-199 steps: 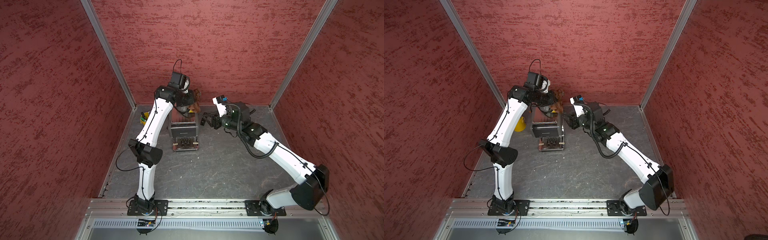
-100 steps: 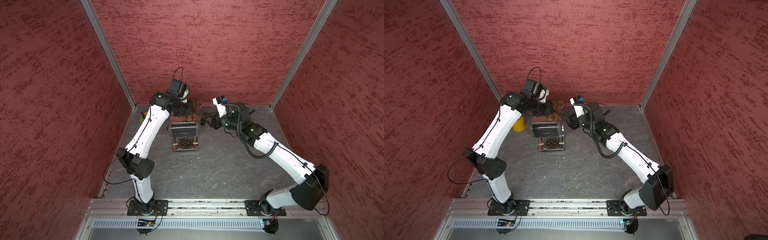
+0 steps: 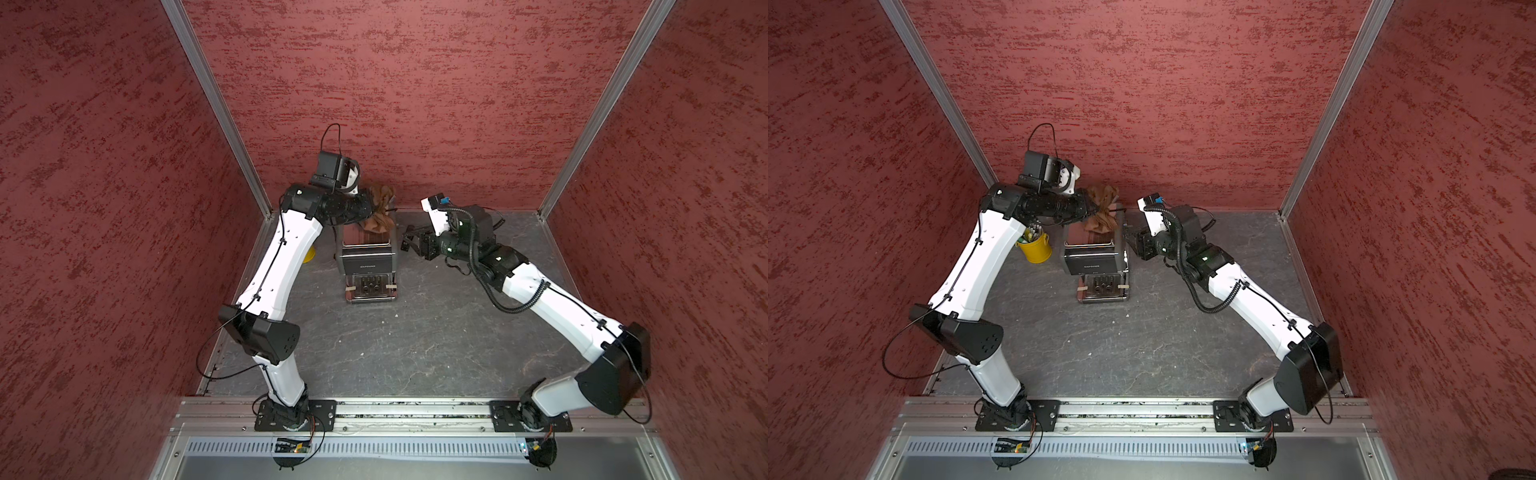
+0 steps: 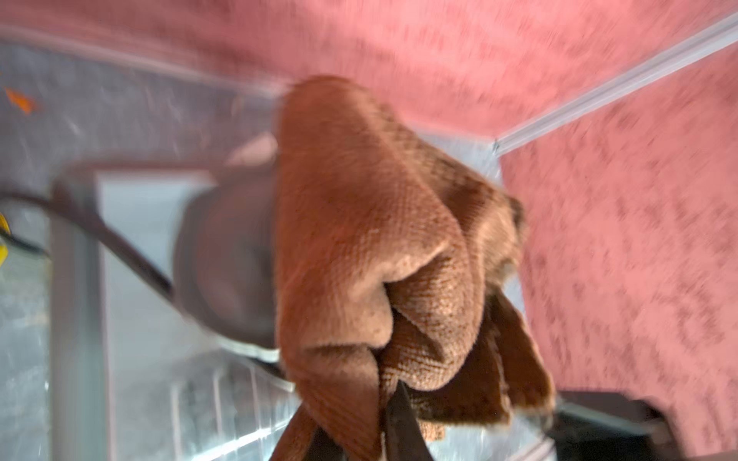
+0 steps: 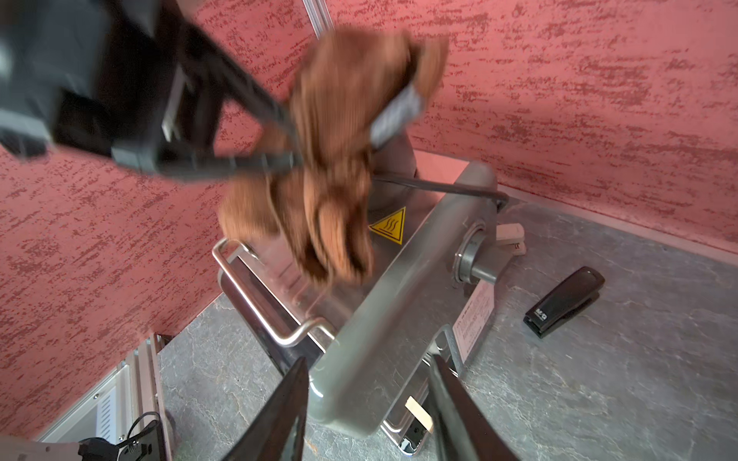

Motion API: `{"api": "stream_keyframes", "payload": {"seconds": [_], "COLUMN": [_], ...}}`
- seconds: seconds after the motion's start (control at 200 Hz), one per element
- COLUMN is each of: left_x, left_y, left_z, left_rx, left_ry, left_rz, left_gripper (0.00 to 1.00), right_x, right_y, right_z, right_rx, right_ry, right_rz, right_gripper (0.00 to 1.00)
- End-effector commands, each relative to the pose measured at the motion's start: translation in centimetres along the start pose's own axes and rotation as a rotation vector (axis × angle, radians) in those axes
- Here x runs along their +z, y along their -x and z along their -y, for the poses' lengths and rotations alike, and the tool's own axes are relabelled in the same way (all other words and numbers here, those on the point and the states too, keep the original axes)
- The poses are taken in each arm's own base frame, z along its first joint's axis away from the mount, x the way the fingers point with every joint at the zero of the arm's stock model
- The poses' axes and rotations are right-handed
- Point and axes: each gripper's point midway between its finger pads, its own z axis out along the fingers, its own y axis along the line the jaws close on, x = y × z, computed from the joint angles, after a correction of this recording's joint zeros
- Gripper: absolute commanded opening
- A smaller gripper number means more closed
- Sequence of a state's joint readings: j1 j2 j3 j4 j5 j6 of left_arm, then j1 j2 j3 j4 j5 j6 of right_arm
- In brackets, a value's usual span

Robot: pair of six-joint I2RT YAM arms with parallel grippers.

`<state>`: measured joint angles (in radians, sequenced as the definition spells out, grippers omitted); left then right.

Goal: Wipe the surface of a coffee machine
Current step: Wipe the dirt from the surface of the coffee machine.

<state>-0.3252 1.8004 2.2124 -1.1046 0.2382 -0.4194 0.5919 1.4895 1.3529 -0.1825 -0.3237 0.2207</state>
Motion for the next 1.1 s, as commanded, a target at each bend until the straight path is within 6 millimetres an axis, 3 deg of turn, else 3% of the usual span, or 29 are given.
{"api": "stream_keyframes", "payload": {"seconds": [0.0, 0.225, 0.496, 0.731, 0.887, 1.097], "left_x": [0.8, 2.8, 5.2, 6.8, 6.8, 6.8], "left_y": [2.6, 4.7, 3.7, 2.8, 2.5, 2.2], "left_z": [0.9, -3.3, -5.8, -7.7, -9.6, -9.9], "left_rx": [-0.012, -0.075, -0.138, -0.169, -0.129, -0.083], "left_ry": [-0.058, 0.024, -0.015, -0.151, -0.15, -0.224], "left_rz": [0.062, 0.063, -0.047, -0.167, -0.195, -0.225], "left_gripper": [0.0, 0.0, 0.0, 0.0, 0.0, 0.0], "right_x": [-0.2, -0.8, -0.9, -0.7, -0.5, 0.3], "right_y": [1.5, 1.4, 1.2, 1.1, 1.1, 1.0], "right_z": [-0.6, -0.5, -0.6, -0.7, -0.9, -0.5], "right_rx": [-0.002, -0.003, 0.005, 0.009, 0.021, 0.025], "right_ry": [0.023, 0.011, 0.019, 0.027, 0.041, 0.031], "right_rz": [0.034, 0.041, 0.043, 0.033, 0.029, 0.01], "right_gripper": [0.49, 0.49, 0.49, 0.49, 0.49, 0.49]}}
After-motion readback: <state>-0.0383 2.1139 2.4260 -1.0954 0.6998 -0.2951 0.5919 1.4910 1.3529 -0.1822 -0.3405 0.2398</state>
